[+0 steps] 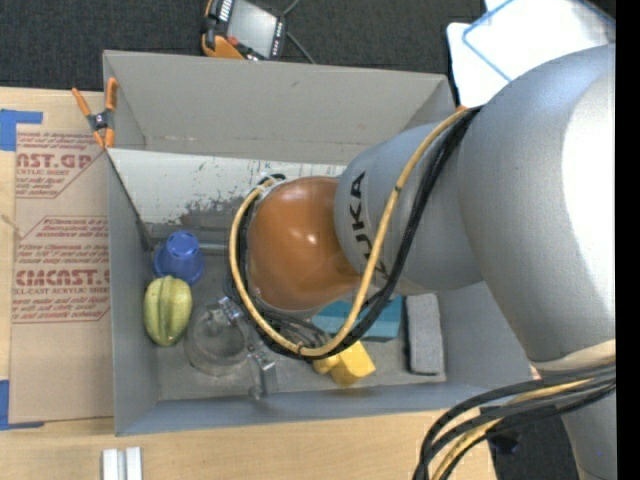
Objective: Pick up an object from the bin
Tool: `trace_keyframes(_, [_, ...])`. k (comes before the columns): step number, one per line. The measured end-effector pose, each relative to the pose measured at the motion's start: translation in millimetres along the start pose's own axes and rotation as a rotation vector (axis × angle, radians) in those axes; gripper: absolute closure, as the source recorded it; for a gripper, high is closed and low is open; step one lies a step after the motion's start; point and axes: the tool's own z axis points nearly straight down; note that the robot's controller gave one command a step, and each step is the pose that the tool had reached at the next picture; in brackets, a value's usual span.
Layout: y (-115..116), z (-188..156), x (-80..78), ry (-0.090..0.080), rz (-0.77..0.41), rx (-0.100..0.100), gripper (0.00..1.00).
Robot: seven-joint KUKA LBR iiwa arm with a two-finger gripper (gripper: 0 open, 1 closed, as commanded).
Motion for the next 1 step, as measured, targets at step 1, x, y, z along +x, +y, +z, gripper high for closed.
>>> trace_keyframes(1, [-26.3,28.4,-73.8,-0.015,-0.45,0.004,0.0])
